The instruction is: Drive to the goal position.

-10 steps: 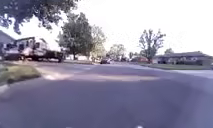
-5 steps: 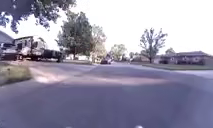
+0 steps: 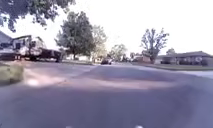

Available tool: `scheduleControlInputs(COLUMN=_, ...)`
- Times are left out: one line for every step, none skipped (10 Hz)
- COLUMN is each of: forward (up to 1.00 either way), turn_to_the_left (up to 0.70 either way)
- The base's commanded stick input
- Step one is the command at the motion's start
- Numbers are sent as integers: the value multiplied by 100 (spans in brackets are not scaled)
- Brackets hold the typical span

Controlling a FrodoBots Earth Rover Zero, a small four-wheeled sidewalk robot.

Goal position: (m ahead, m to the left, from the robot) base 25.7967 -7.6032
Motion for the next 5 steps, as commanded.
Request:
scheduleControlInputs(forward=100, turn_to_the_left=0)
scheduleControlInputs(forward=100, turn_to_the_left=0)
scheduleControlInputs(forward=100, turn_to_the_left=-3)
scheduleControlInputs(forward=100, turn_to_the_left=-21)
scheduleControlInputs(forward=100, turn_to_the_left=-39)
